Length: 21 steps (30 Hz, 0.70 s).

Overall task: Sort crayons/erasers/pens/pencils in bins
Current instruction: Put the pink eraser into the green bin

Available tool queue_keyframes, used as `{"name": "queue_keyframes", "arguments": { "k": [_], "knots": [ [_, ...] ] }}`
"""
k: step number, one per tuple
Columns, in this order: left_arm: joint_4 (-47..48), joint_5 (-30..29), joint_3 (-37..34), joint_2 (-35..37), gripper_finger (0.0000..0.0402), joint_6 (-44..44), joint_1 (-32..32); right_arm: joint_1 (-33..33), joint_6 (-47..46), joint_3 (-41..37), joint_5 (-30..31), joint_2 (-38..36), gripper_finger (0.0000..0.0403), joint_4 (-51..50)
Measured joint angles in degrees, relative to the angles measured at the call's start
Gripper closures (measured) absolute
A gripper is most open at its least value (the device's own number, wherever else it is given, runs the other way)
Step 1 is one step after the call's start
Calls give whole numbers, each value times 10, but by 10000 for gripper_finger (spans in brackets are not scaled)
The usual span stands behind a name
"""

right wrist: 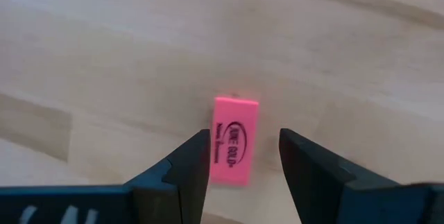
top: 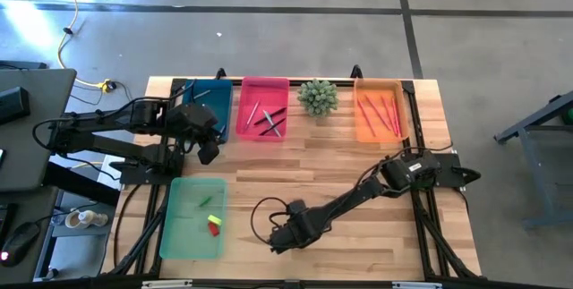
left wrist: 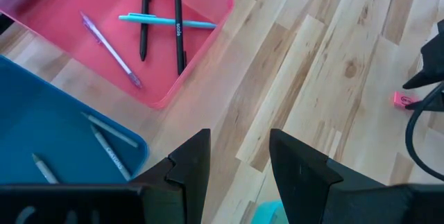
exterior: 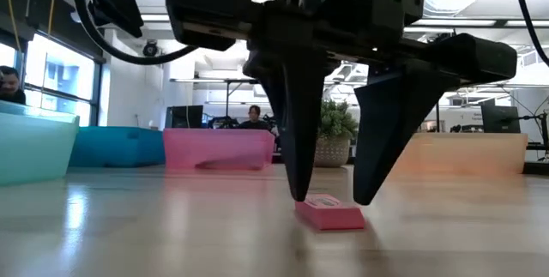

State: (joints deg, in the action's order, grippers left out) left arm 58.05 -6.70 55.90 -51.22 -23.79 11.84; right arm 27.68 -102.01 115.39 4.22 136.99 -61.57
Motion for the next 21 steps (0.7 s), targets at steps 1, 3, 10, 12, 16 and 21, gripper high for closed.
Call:
{"name": "queue_keyframes", "arguments": {
  "k": [1, 3, 10, 12, 16, 21],
  "knots": [
    [0, 0, 0, 0, 264, 0, 0, -1, 0, 0, 2, 0, 238, -3],
    [0, 0, 0, 0, 264, 0, 0, -4, 0, 0, 3, 0, 238, -10],
    [0, 0, 0, 0, 264, 9, 0, -12, 3, 0, 14, 0, 238, 14],
    [0, 0, 0, 0, 264, 11, 0, -11, 3, 0, 11, 0, 238, 22],
    [0, 0, 0, 0, 264, 15, 0, -6, 0, 1, -10, 7, 238, 7],
    [0, 0, 0, 0, 264, 15, 0, -3, 4, 3, -27, 15, 238, 9]
  ]
}}
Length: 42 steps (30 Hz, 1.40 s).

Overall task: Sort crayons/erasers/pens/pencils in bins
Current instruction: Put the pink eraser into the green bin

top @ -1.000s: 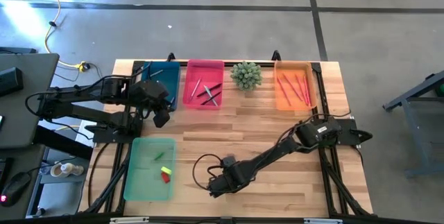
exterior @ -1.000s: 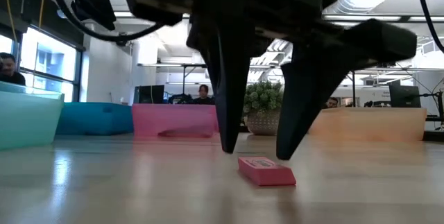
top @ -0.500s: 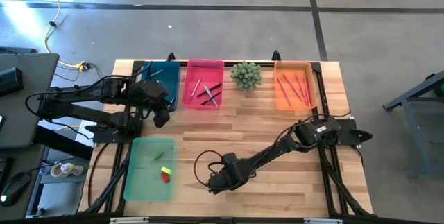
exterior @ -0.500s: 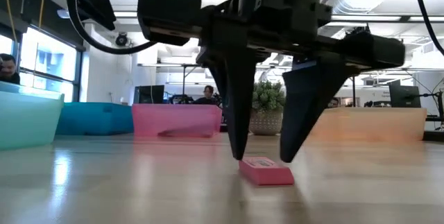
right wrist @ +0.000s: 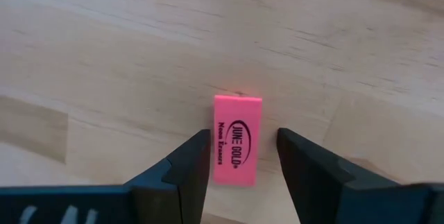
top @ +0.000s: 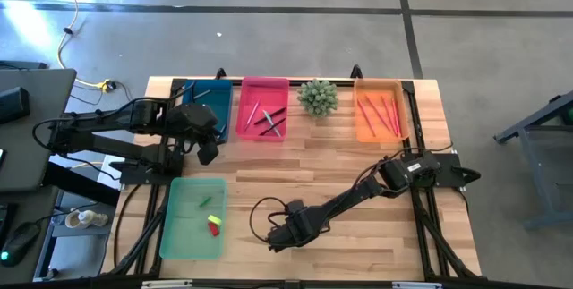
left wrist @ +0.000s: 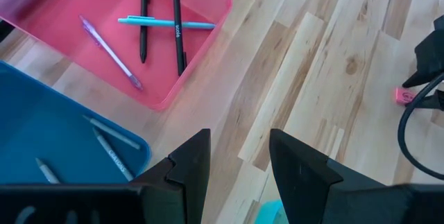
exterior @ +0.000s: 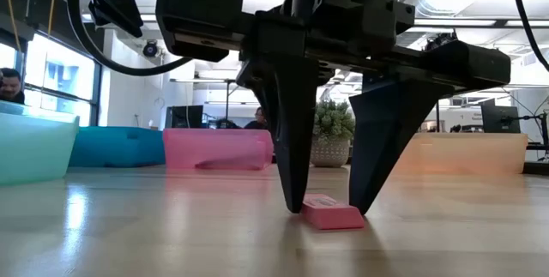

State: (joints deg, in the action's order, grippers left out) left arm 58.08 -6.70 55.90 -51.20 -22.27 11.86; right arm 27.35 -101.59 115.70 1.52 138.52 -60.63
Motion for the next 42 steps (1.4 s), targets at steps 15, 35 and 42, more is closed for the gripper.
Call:
{"name": "queue_keyframes", "arguments": {
  "k": [15, 35, 42],
  "knots": [
    [22, 15, 0, 0, 264, 19, 0, 1, 11, -1, 24, 2, 350, -23],
    [125, 154, 0, 33, 264, 66, 0, 6, 47, 47, 46, 10, 350, -4],
    [124, 187, 0, 75, 264, 66, 0, 5, 64, 90, 94, 9, 350, 4]
  ]
}}
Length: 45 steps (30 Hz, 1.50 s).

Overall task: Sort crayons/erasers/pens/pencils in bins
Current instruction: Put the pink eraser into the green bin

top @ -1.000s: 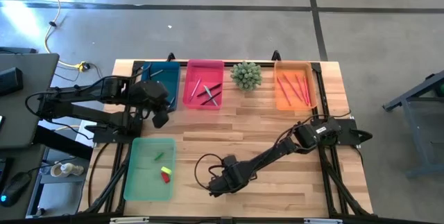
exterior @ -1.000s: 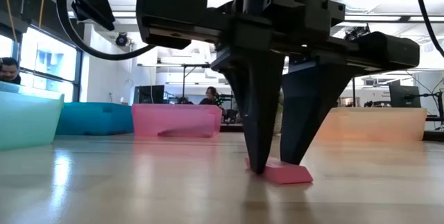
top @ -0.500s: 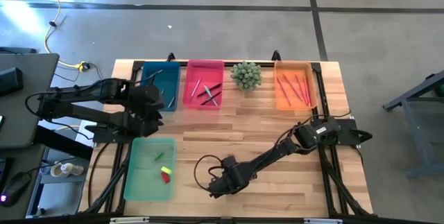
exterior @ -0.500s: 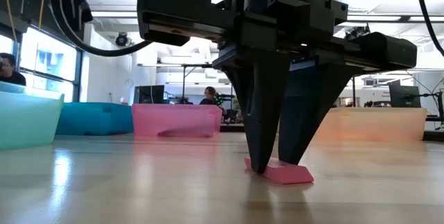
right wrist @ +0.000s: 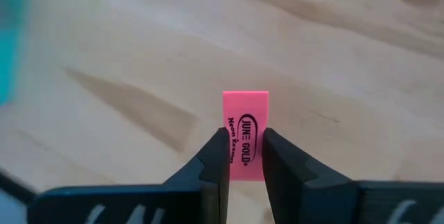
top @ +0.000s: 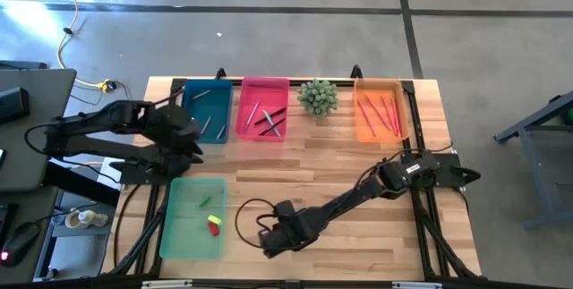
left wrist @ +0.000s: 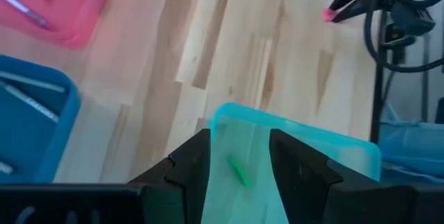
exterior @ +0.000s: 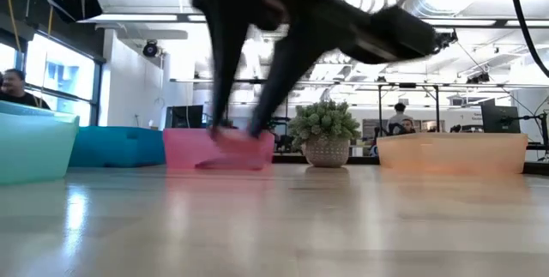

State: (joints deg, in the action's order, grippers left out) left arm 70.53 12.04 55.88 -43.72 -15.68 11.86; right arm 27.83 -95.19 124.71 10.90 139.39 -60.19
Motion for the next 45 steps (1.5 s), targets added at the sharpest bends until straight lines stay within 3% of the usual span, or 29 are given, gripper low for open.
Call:
{"name": "queue_keyframes", "arguments": {
  "k": [12, 20, 27, 33, 39, 45],
  "knots": [
    [-1, 58, 0, 28, 264, -6, 0, -16, 108, 101, 113, -6, 350, 35],
    [-2, 71, 0, 28, 264, -20, 0, -45, 242, 102, 136, -10, 350, 205],
    [-4, 105, 0, 28, 246, -21, 0, -65, 329, 102, 140, -10, 350, 279],
    [-15, 174, 0, 28, 211, -9, 0, -78, 405, 102, 146, -10, 350, 318],
    [-21, 113, 0, 28, 204, -148, 0, -98, 478, 102, 151, -10, 350, 319],
    [-72, 85, 0, 27, 212, -208, 0, -119, 555, 102, 152, -10, 350, 318]
  ]
}}
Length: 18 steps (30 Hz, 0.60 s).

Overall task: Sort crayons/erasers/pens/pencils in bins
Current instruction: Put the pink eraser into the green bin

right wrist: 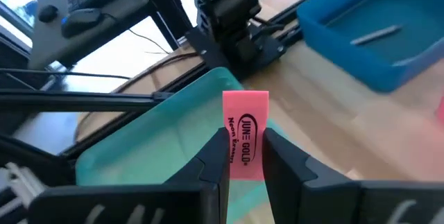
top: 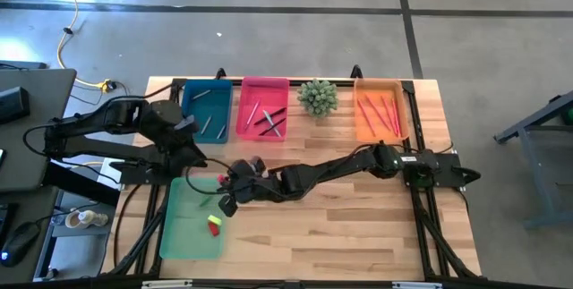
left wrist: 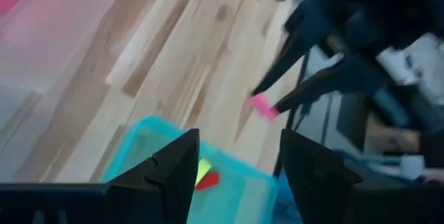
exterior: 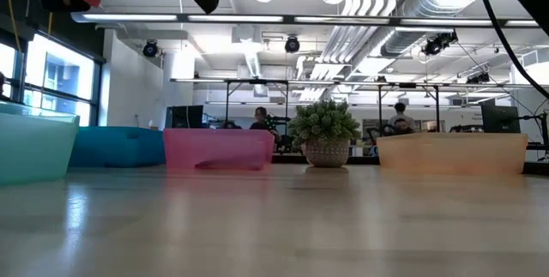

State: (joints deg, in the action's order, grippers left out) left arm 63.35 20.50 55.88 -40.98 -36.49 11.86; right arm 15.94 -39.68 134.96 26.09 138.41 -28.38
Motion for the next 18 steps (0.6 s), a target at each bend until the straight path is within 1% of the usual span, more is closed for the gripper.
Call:
{"name": "queue_keyframes", "arguments": {
  "k": [5, 7, 10, 18],
  "knots": [
    [-41, -8, 0, -6, 219, -39, 0, -13, 56, 0, 0, 0, 350, 0],
    [-43, -30, 0, -10, 222, -52, 0, -16, 72, 0, 0, 0, 350, 0],
    [-43, -45, 0, -16, 225, -54, 0, -21, 87, 0, 7, 0, 350, 0],
    [-46, -53, 0, -35, 223, -54, 0, -36, 122, 0, 9, -1, 350, 28]
  ]
}}
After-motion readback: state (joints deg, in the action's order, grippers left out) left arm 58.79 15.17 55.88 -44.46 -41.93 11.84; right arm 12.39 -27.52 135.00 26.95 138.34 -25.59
